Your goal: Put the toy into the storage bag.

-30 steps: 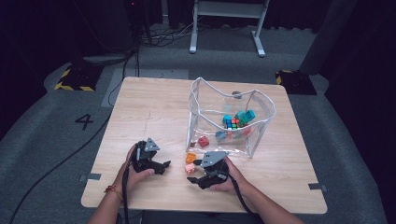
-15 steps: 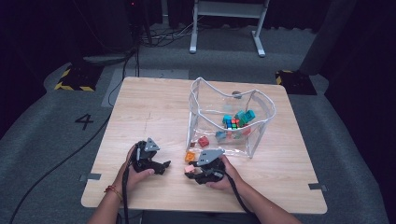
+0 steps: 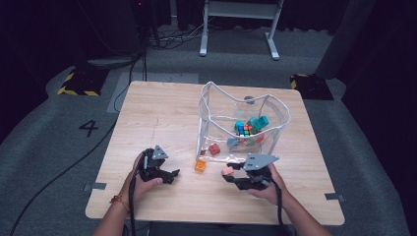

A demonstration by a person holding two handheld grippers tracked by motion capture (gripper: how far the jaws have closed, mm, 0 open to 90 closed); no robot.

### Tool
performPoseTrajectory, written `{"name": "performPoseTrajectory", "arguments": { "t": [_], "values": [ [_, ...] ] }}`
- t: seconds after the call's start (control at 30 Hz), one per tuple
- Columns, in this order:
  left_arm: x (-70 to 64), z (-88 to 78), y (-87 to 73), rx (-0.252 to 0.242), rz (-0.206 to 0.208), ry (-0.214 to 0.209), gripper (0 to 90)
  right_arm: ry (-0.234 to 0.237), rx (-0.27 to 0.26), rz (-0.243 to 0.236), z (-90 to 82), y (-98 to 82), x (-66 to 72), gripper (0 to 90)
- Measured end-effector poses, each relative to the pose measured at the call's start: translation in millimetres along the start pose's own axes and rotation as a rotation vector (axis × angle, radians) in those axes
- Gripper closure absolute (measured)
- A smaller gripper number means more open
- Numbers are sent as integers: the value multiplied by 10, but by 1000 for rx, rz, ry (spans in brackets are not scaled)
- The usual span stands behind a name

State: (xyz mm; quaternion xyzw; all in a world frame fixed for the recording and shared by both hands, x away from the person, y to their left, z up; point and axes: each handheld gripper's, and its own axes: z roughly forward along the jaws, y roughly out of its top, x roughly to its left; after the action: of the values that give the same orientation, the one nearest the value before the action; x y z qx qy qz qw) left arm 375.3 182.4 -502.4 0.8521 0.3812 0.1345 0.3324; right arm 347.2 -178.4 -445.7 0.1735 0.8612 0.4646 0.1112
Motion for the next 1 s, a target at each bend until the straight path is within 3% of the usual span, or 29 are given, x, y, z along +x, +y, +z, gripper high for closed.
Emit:
{"name": "performPoseTrajectory", "arguments": {
  "t": [0.23,0.53,0.7,1.0],
  "values": [
    [0,0,0,0,0,0,77,-109,-15,41,-523,-168,-213,548],
    [1,-1,0,1,1,0,77,-239,-47,109,-971,-304,-516,548],
    [1,0,0,1,1,0,77,-309,-43,151,-1122,-383,-672,548],
    [0,0,0,0,0,0,77,-397,-58,194,-1214,-406,-952,549]
  ]
}}
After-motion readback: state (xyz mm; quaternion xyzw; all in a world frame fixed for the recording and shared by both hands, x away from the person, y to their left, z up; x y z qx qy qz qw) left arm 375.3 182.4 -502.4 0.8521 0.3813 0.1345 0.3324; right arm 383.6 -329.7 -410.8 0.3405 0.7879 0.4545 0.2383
